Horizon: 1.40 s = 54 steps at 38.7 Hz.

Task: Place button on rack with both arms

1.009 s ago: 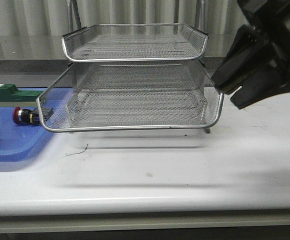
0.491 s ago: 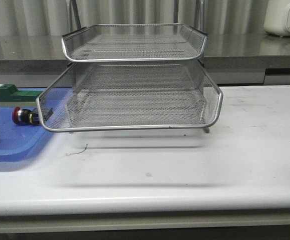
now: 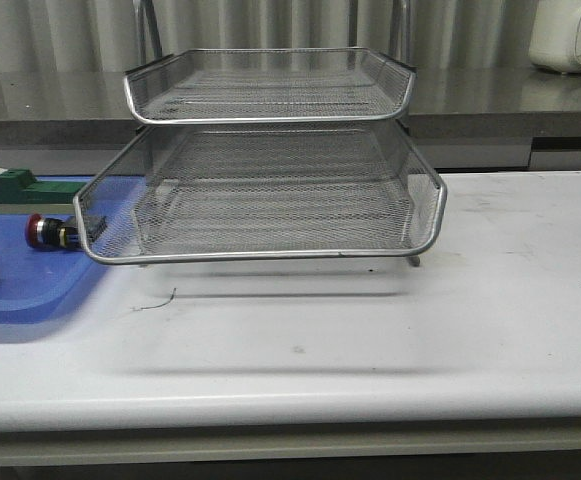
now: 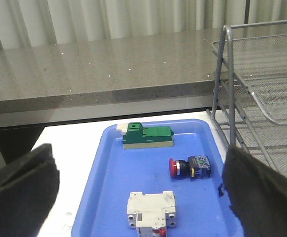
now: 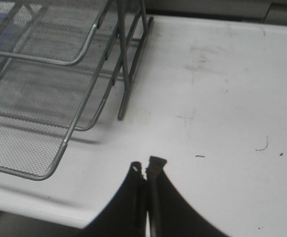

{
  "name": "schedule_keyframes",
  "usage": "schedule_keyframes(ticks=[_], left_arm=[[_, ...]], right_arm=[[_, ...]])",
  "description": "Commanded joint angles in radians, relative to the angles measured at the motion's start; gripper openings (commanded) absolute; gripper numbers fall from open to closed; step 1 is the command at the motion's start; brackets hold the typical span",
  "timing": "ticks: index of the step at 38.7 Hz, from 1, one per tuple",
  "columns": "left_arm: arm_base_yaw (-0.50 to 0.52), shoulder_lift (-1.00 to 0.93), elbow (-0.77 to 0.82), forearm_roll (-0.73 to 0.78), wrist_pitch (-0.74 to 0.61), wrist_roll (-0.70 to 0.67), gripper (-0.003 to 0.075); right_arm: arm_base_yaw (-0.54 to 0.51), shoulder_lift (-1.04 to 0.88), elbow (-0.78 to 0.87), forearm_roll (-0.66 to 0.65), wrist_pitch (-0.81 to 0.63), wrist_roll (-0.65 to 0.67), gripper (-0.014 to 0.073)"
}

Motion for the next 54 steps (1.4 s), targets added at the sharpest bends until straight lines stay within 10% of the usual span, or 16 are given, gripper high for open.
schedule_keyframes(ticks=[1, 18, 43, 54], left_arm=[[0.001, 0.011, -0.033, -0.009, -0.083, -0.007, 0.064], [0.001, 0.011, -0.033, -0.009, -0.083, -0.007, 0.064], [0.001, 0.02, -0.045, -0.055, -0.064, -0.007, 0.064], [0.001, 0.274, -0.303, -0.049, 0.129, 0.044, 0.064]], right_arm=[[0.0, -0.129, 0.105, 0.008, -0.183, -0.022, -0.0061], [0.0, -0.591, 0.48, 0.007, -0.39, -0.039, -0.0061], [0.0, -0.6, 0.48, 0.007, -0.384, -0.039, -0.0061], [0.0, -0.6, 0.48, 0.007, -0.384, -0.039, -0.0061]])
